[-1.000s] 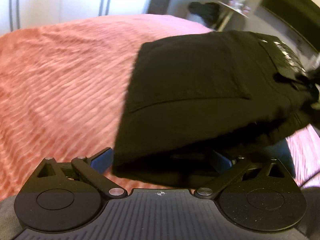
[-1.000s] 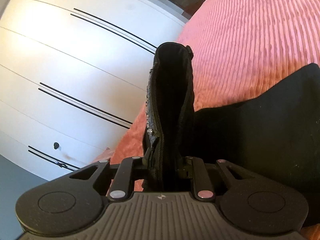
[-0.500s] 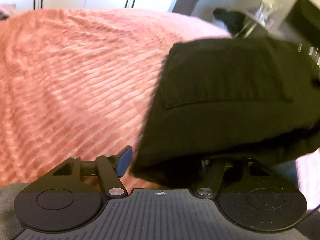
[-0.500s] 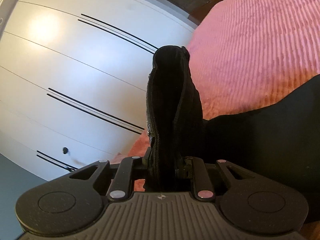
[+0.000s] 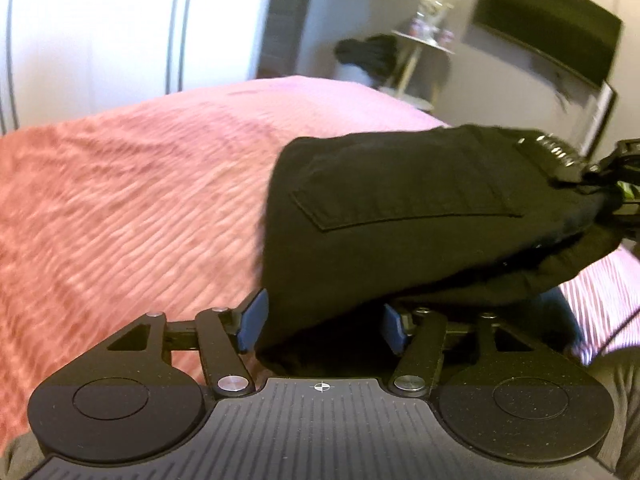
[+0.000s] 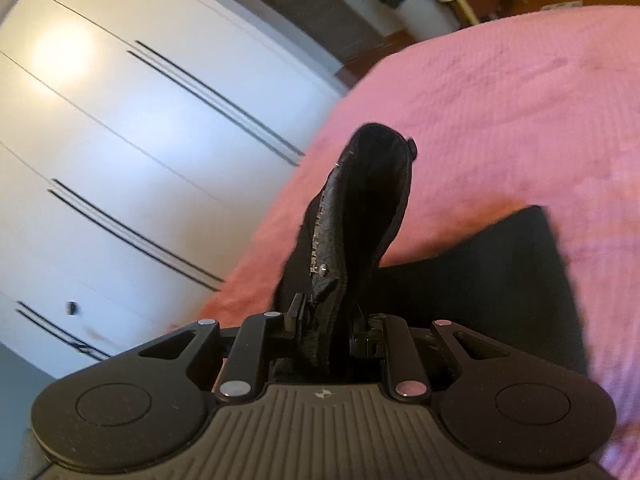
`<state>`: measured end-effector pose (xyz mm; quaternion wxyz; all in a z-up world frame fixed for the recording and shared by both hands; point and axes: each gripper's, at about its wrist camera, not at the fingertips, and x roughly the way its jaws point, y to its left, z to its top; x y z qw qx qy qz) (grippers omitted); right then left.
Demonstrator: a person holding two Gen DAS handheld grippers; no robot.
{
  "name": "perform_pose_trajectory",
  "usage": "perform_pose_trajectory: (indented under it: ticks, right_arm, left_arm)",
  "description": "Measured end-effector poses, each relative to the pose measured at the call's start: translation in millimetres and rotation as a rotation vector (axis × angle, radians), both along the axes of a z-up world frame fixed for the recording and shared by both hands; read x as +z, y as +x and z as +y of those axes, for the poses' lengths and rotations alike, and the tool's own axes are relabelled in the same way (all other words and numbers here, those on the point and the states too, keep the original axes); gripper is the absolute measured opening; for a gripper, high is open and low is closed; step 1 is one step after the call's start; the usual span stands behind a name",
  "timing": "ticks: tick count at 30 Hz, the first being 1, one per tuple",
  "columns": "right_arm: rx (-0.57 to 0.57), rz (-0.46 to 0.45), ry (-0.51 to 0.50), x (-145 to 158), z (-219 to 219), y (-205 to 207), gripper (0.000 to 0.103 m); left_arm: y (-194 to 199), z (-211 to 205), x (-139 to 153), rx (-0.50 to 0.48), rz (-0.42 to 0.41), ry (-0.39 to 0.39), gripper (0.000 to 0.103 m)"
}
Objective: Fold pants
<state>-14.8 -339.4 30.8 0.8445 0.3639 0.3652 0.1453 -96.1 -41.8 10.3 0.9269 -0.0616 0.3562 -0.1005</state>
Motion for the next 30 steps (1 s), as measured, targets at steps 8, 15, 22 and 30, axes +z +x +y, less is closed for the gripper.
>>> perform_pose_trajectory:
  ticks: [8,15,22,30]
  right_arm:
    - [-0.114,0.225,-0.267,-40,-5,0,0.039]
    - [-0.104,0.133,-0.314,-12,9,-16,0.05]
    - [0.02,0.114,-0.283,-19,60,-8,0.036]
    - [-0.056,0.382,-0.284,-64,54,7,0.005]
  left_arm:
    - [-7,-13,8,-0.105,0.07,0.045,0.088]
    - [-4,10,35,-0.001,-0.018,-0.089,0.097]
    - [48,-9,5,0.104,0.092,-0.174,0.097]
    - [55,-25,-53,0.051,0.252,-0.024,0.103]
